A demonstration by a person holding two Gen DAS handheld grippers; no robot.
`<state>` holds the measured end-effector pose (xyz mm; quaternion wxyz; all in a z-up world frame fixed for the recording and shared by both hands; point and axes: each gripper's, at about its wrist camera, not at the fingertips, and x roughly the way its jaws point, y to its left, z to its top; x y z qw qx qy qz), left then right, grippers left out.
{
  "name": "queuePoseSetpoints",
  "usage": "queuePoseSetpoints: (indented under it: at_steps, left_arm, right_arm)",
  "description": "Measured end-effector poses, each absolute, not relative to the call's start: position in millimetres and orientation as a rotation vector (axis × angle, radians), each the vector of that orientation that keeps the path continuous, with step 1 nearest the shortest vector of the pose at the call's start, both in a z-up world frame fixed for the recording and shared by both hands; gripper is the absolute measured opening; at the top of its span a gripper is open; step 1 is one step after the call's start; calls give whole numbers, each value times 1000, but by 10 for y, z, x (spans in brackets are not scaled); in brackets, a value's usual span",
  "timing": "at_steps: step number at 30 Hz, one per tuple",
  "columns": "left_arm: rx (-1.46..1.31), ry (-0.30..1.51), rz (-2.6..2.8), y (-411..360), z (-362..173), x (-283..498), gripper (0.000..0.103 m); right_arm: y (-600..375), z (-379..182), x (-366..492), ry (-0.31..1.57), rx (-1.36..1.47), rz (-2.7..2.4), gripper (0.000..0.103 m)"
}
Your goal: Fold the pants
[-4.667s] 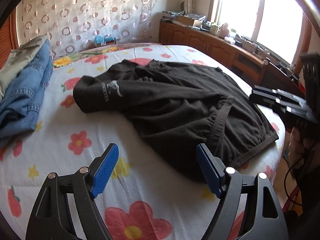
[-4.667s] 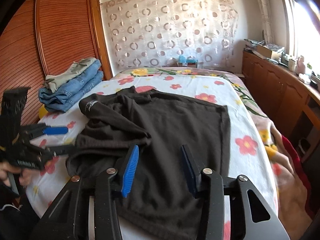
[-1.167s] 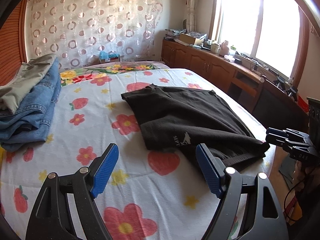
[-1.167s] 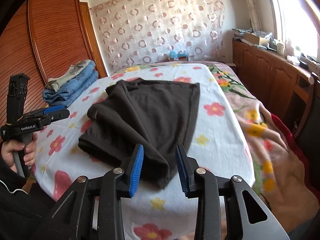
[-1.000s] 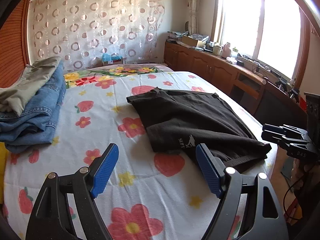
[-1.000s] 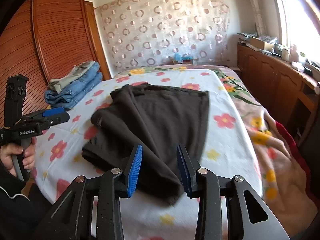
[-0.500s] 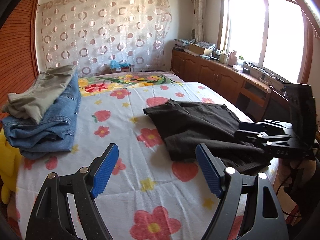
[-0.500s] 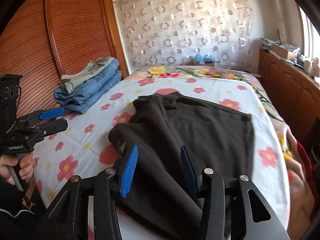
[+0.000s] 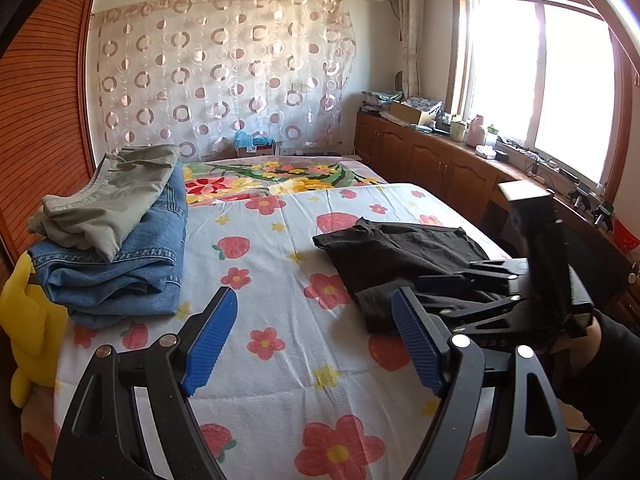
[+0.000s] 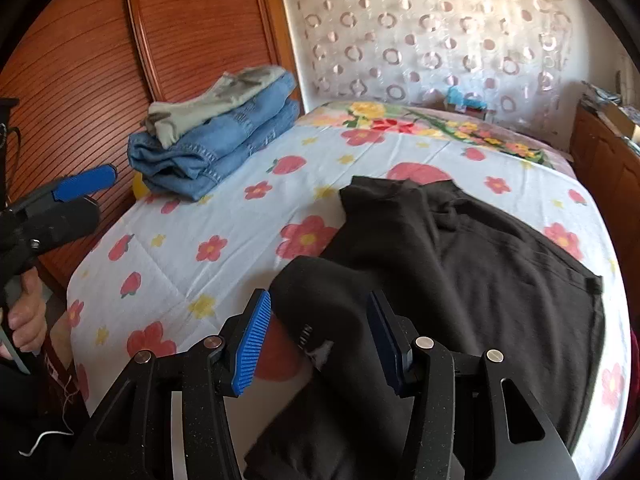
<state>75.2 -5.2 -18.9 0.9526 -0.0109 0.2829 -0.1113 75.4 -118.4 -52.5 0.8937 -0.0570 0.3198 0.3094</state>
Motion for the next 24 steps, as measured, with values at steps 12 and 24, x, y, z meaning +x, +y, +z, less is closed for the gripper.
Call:
queuePoseSetpoints:
  at_steps: [12,24]
  left_arm:
    - [-30,579,-225,-16,-182,757,80]
    - [-14,607,-262,-171,-286,810,80]
  right_arm:
    - [-846,-689,1033,736,-185,624,47]
    - [-1216,-317,935,622,-129,617,6]
